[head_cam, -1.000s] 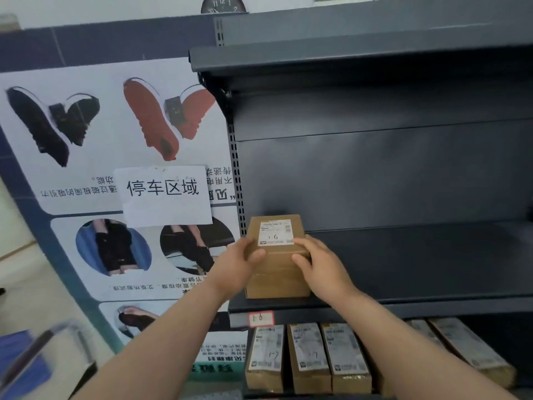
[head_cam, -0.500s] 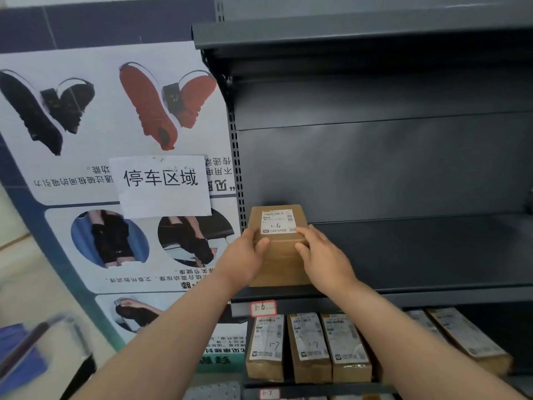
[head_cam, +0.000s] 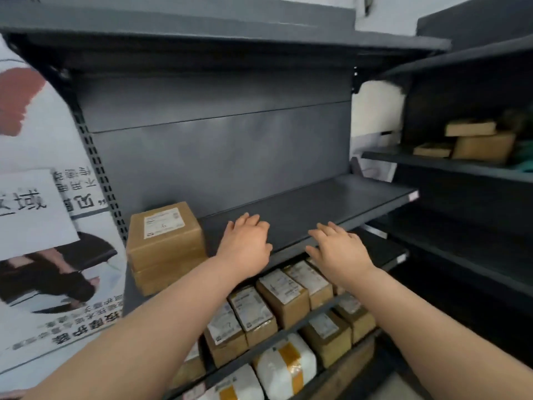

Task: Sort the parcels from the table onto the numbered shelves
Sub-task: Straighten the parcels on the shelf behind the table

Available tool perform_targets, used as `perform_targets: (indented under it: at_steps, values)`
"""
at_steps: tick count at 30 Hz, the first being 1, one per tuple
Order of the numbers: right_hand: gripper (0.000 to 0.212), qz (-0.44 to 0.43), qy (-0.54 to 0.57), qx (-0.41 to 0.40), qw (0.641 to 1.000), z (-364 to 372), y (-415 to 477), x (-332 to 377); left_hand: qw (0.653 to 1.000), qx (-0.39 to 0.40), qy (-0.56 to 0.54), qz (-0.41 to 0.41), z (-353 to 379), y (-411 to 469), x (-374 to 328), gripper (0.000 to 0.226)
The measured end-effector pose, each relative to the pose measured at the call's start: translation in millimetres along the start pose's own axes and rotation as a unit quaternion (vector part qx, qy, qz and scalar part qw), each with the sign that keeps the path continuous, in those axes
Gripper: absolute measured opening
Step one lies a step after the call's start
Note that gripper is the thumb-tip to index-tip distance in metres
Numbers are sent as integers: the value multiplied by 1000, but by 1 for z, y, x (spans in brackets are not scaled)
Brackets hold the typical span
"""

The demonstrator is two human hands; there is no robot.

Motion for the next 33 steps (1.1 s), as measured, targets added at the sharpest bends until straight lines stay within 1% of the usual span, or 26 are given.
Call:
perform_targets:
  at_steps: [3,7,12,15,18,23,26,29,33]
  values:
    - [49,82,-29,19,996,-25,-47,-58,997,15,-17,79,1,12,-67,54]
    - [48,180,-44,24,982,-58,-128,-123,981,21,5,192,-3,13,-170,53]
    - [48,309,-66,51,947,-97,-258,-185,955,53,-39,288,-18,-25,-312,47]
    - [47,370,-79,51,924,-121,-343,-216,932,87,-49,349,-27,-62,-397,51]
    - [46,421,-80,46,902,-147,-428,-242,904,111,-57,408,-39,-108,-476,55]
    - [39,505,-81,32,859,-185,-563,-278,850,111,-64,511,-66,-190,-597,52]
    - [36,560,-77,6,825,-205,-637,-291,813,106,-53,570,-82,-235,-662,47]
    - [38,610,-75,-28,788,-225,-705,-298,774,95,-39,625,-99,-277,-724,43]
    - [34,675,-74,-75,730,-250,-789,-306,723,81,-27,686,-119,-330,-802,42]
Point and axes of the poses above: each hand's wrist, its own y-axis towards the middle knuckle, its own z-axis out of the palm, x = y × z, the point moved 1 cm from there along y, towards the middle knuckle, and after that the axes turned 11 degrees about y, right-handed, at the moved point
